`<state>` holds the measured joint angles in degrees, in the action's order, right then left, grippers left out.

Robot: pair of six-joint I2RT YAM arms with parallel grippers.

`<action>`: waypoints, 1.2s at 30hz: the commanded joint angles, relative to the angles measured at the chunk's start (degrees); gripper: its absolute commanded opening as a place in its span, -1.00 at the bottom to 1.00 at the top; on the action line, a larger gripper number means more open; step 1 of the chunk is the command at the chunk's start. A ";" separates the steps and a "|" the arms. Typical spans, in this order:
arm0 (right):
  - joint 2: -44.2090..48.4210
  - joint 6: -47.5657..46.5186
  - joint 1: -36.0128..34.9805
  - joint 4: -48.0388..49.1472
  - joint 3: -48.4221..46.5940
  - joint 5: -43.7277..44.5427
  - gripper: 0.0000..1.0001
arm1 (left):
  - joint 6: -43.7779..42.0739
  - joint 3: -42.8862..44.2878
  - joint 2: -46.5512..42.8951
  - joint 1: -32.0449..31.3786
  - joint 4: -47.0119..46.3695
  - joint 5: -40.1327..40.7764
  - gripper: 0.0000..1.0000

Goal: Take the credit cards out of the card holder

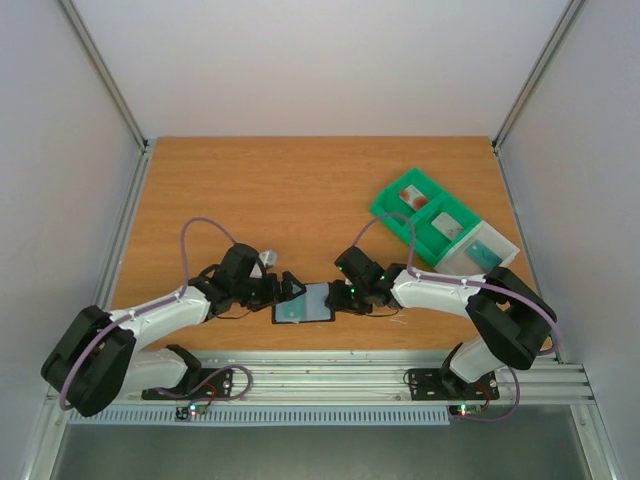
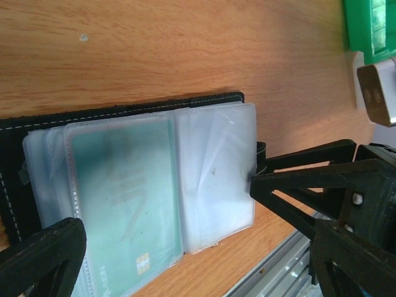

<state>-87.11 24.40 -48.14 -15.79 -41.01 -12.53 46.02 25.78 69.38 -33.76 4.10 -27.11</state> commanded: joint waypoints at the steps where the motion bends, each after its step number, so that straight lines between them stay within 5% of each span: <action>1: -0.42 0.02 -0.60 0.50 -1.24 -0.03 -0.13 | -0.14 -0.91 1.63 0.24 -2.90 1.18 0.99; 36: -2.39 0.91 -1.34 1.79 -0.68 1.37 -0.16 | 8.77 -0.58 2.42 -0.78 -15.05 -7.39 0.99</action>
<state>-89.01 24.67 -48.82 -13.26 -41.21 -12.47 53.78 24.93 72.31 -34.22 -8.86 -34.17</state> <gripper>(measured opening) 0.420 0.994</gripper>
